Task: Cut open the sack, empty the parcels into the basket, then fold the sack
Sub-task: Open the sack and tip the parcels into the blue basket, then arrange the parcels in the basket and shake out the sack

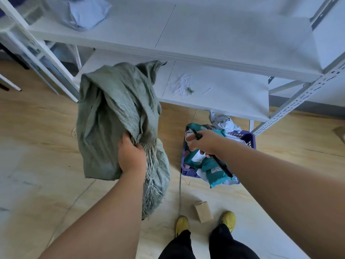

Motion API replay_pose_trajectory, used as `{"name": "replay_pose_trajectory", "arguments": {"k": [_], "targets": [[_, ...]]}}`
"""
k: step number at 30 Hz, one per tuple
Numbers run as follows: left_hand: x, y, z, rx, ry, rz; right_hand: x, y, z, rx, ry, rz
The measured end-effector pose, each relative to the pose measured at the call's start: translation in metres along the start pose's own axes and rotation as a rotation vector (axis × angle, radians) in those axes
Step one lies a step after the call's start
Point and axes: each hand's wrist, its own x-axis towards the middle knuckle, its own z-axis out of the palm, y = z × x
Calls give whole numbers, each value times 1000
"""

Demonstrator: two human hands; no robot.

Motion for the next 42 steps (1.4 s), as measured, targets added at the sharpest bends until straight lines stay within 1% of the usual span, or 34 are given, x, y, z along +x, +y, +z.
{"name": "replay_pose_trajectory", "arguments": {"k": [5,12,15,20,24,31,36,42], "targets": [[-9,-19,8,57,-4,-70,7,19,6,-38,-36,32],[-34,-31,25,123,31,-161,9,58,-10,9,-58,73],[-56,-25,48,157,26,-193,6,90,-28,-18,-43,66],[-101,-8,95,132,33,-211,7,142,-67,-35,-17,46],[-127,-6,123,126,65,-258,15,172,-79,-8,3,4],[-119,-35,155,148,89,-259,51,203,-51,63,-17,-13],[-102,-74,199,159,110,-273,92,236,-26,132,18,-1],[-89,-131,258,253,115,-339,156,288,5,112,60,45]]}}
